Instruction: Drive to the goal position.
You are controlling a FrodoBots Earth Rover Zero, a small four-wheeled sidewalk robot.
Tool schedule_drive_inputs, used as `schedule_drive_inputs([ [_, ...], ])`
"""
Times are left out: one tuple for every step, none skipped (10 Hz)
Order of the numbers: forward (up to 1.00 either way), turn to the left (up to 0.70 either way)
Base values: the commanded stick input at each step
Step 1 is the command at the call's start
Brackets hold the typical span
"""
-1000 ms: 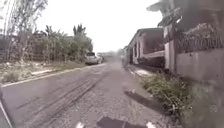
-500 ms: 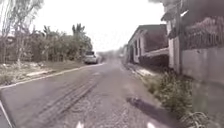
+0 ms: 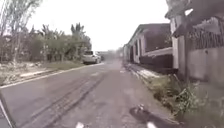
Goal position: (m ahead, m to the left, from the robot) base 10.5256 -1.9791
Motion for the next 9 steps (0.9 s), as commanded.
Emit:
schedule_drive_inputs([
  [0.7,0.01],
  [0.7,0.01],
  [0.7,0.01],
  [0.7,0.01],
  [0.7,0.01],
  [0.7,0.01],
  [0.7,0.01],
  [0.7,0.01],
  [0.22,0.0],
])
